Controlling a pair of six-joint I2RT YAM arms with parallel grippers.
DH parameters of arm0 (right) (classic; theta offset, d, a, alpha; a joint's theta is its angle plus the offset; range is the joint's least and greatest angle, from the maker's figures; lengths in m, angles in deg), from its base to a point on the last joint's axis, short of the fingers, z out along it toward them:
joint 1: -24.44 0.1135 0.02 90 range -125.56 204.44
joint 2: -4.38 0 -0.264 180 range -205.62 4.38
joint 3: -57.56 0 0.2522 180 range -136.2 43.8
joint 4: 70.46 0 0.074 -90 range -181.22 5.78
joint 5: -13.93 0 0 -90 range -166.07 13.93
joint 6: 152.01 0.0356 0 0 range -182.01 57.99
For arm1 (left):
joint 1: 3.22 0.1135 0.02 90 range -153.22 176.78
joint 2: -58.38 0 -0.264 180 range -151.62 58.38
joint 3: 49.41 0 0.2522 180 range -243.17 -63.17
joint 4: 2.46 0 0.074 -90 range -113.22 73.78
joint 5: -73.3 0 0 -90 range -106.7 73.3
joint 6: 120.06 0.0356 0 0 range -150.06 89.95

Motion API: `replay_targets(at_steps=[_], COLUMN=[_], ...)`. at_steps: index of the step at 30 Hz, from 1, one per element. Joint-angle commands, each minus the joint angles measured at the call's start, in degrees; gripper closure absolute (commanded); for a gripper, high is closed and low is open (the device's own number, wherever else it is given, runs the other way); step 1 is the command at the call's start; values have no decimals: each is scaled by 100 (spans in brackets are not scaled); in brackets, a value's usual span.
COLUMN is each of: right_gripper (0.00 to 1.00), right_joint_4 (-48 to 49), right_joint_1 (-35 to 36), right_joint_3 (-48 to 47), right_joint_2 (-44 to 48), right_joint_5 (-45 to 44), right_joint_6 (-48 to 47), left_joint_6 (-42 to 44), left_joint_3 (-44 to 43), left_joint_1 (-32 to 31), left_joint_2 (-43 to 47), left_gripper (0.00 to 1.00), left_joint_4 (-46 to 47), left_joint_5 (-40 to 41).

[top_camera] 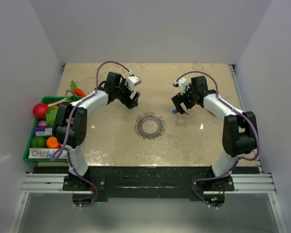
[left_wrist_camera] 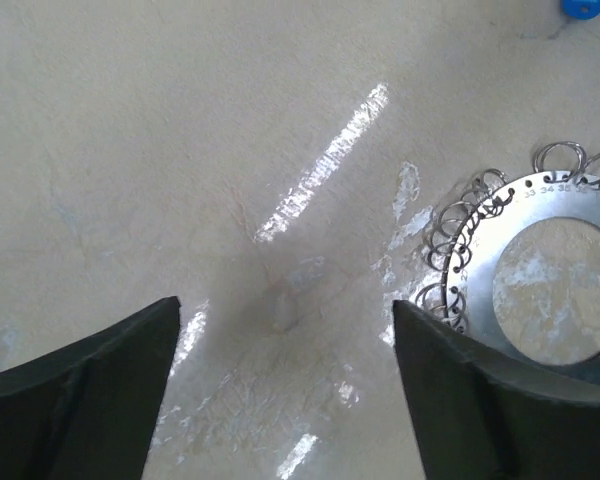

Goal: Remove the keys from the keyring
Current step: Place the keyring at the center of the board, then reset both arms

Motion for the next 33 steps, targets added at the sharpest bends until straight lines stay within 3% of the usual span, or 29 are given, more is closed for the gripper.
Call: replay_targets(at_steps=[1,9,17,20,24,27,33], right_gripper=[1,1,1,1,1,1,1], right_joint_4=[-36,85,535,597,587,675,676], right_joint_1=[-17,-17,-25,-17,-17,-26,-17], right_joint_3=[-55,375,1474,1764,2107,2388,2406], right_joint_2=[1054,3233,5983,6477,7084,7234,7252], right_joint_5=[244,-457,-1187,-1399,-1435,-1435,-1461], right_joint_6=[51,786,1140,1167,1237,1255,1299], left_joint_6=[-154,-294,-445,-200,-154,-321,-505], left_joint_3=[187,398,1206,1610,2829,3394,3501], left_joint_1=[267,479,488,523,611,777,1374], left_joint_2=[918,2736,4722,5319,6270,6877,7133], left_gripper=[1,1,1,1,1,1,1], left_joint_4=[256,-315,-472,-543,-35,318,291], left_joint_5=[-118,-540,258,506,603,306,-187])
